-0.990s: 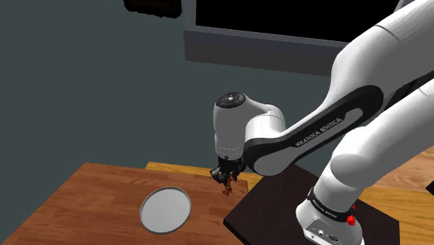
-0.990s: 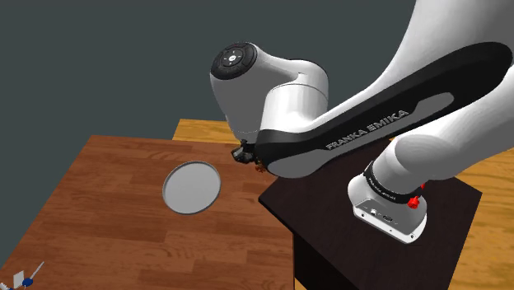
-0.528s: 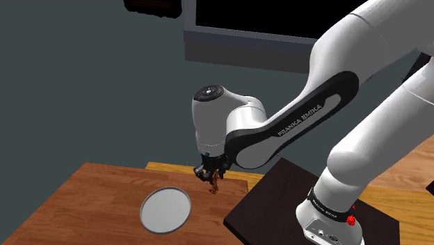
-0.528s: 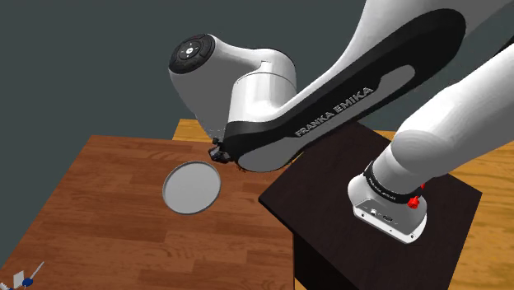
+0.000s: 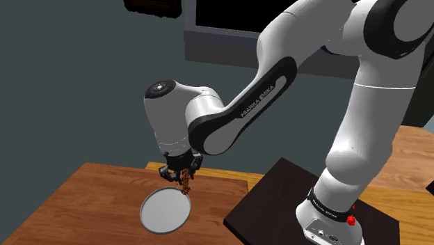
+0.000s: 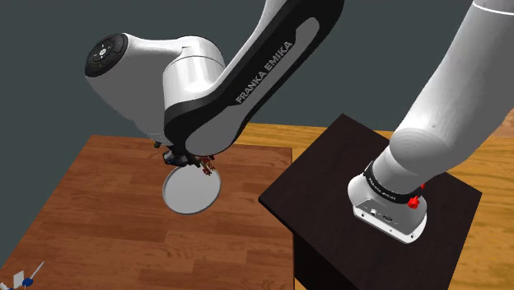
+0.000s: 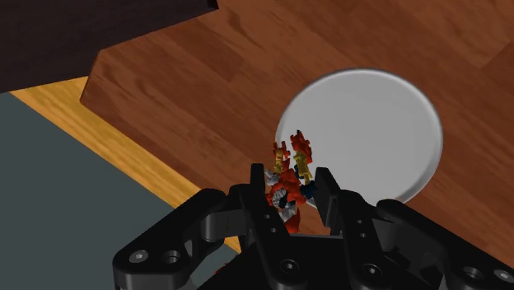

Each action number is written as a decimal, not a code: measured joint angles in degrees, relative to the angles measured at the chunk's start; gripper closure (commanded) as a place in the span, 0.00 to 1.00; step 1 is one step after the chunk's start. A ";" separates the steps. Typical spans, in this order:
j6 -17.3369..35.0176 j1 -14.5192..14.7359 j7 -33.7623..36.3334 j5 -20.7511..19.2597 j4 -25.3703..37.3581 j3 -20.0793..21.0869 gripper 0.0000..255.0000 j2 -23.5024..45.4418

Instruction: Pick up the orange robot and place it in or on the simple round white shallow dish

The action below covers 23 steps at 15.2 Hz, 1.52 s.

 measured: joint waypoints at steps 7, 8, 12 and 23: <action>-8.13 10.01 5.95 -9.77 16.75 -5.65 1.00 15.11; -7.90 10.40 6.27 -10.31 16.97 -6.05 1.00 15.79; -6.40 11.76 7.73 -12.40 17.10 -7.56 1.00 18.25; -2.64 13.88 10.54 -16.46 16.50 -10.59 1.00 22.67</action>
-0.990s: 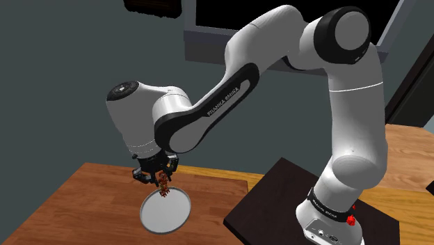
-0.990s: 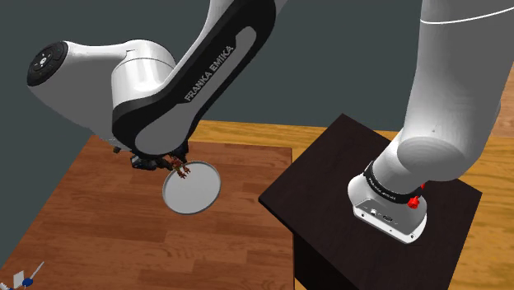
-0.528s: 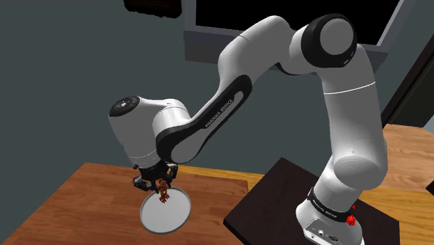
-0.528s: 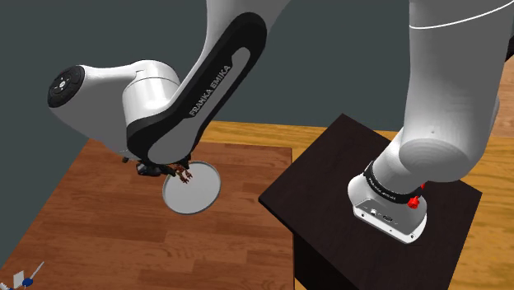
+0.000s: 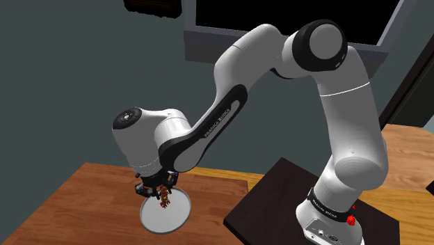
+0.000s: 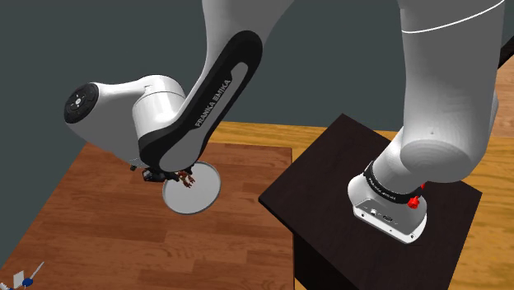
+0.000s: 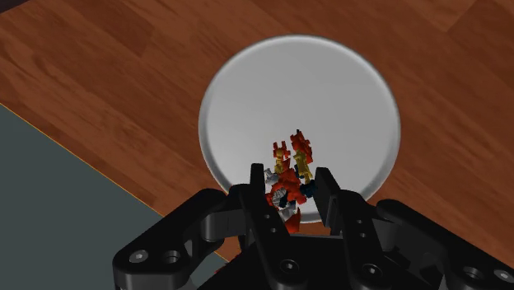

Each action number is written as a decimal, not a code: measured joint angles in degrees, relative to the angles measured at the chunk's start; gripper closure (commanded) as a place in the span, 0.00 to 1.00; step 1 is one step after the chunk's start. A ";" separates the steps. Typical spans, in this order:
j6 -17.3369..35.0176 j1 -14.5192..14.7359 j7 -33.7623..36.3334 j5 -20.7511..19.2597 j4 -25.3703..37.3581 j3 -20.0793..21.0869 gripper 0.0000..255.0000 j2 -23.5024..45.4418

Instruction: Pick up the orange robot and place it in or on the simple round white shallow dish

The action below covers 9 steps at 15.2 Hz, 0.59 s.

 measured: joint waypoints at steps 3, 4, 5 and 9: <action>0.05 0.02 0.03 -0.05 0.00 -0.04 1.00 0.05; 0.05 0.02 0.03 -0.05 0.00 -0.04 0.00 0.06; 0.05 0.02 0.03 -0.06 0.01 -0.04 0.00 0.06; 0.05 0.03 0.03 -0.06 0.01 -0.04 0.00 0.06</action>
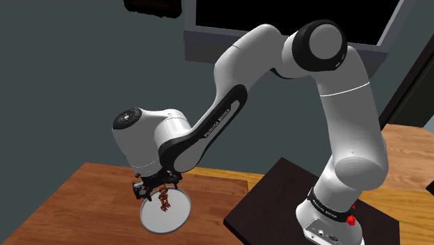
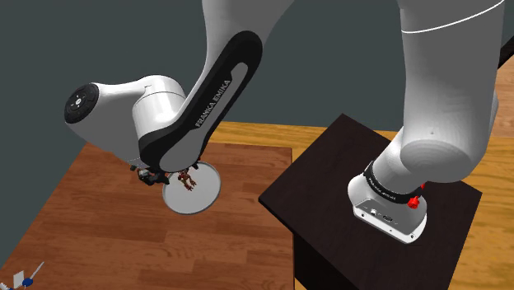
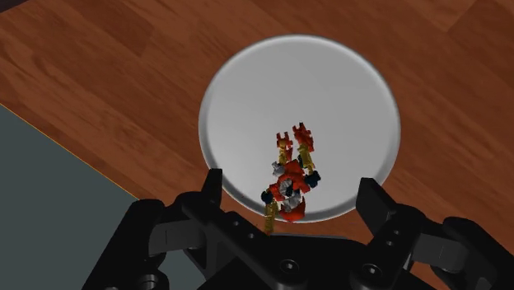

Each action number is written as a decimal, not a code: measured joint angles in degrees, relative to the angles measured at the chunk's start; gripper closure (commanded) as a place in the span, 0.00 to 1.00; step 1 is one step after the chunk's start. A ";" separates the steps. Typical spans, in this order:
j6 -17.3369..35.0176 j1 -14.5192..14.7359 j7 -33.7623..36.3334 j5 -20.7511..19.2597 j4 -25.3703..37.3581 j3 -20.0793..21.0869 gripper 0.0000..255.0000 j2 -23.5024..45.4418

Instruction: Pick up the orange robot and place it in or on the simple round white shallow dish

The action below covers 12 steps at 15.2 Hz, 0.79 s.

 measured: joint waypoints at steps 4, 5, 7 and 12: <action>-2.35 -0.45 -1.01 2.10 0.84 1.65 0.00 -2.01; -3.62 -0.42 -1.54 2.87 1.84 2.17 0.00 -2.49; -4.54 -0.72 -2.08 3.69 2.17 2.77 0.00 -3.30; -4.88 -0.91 -2.31 4.06 2.20 3.03 0.00 -3.70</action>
